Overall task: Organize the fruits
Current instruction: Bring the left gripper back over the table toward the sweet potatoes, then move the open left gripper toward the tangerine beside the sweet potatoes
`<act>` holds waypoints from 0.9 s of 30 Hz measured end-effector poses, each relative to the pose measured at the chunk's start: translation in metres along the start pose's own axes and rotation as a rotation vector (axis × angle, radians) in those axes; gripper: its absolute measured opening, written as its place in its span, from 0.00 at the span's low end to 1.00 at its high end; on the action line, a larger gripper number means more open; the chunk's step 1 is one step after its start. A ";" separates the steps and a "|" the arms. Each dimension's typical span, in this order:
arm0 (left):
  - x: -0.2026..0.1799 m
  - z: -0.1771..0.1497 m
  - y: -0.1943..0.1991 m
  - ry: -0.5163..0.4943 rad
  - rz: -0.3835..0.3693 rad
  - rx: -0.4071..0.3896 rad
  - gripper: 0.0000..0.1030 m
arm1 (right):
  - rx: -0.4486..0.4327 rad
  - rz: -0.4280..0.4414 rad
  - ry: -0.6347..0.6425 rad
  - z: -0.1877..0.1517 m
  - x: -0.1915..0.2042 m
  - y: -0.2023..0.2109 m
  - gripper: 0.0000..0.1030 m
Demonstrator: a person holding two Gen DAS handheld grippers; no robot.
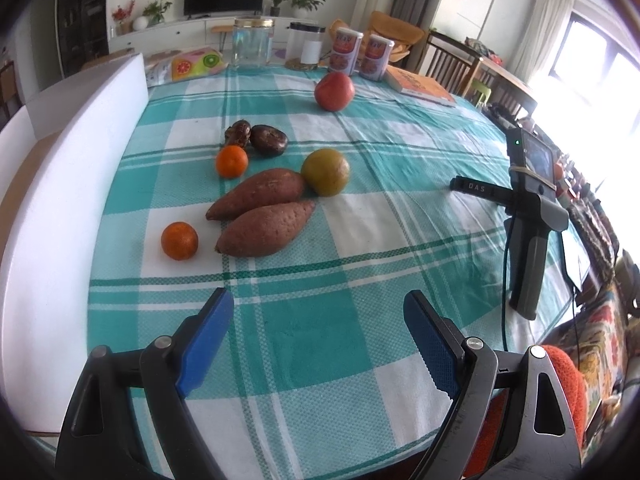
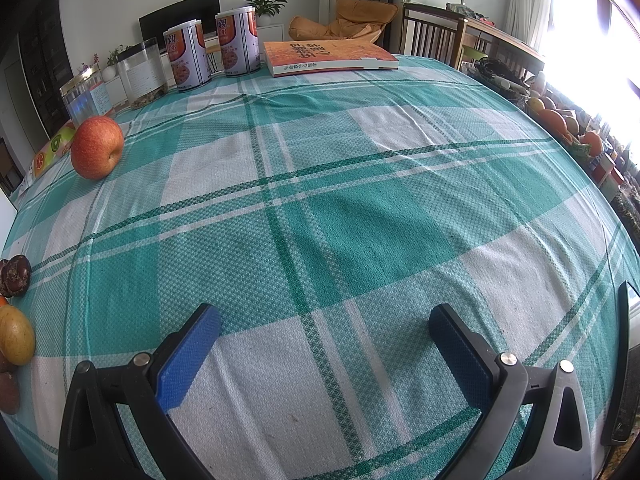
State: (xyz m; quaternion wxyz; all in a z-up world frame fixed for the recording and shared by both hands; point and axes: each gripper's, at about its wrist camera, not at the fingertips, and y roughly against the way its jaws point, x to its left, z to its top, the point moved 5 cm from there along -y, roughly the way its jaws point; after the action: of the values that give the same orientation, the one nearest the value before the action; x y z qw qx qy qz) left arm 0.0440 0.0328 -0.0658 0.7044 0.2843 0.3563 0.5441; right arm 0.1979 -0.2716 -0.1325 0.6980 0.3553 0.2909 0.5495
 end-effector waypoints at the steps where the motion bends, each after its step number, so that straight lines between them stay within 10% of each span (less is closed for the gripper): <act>1: -0.001 -0.001 -0.001 -0.001 -0.004 0.008 0.86 | 0.000 0.000 0.000 0.000 0.000 0.000 1.00; 27: 0.030 -0.006 -0.001 0.078 0.005 0.003 0.86 | 0.000 0.000 0.000 0.000 0.000 0.000 1.00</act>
State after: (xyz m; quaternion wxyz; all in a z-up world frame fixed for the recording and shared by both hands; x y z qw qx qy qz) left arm 0.0447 0.0613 -0.0758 0.6883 0.2648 0.3834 0.5560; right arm 0.1981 -0.2716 -0.1325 0.6981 0.3552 0.2908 0.5495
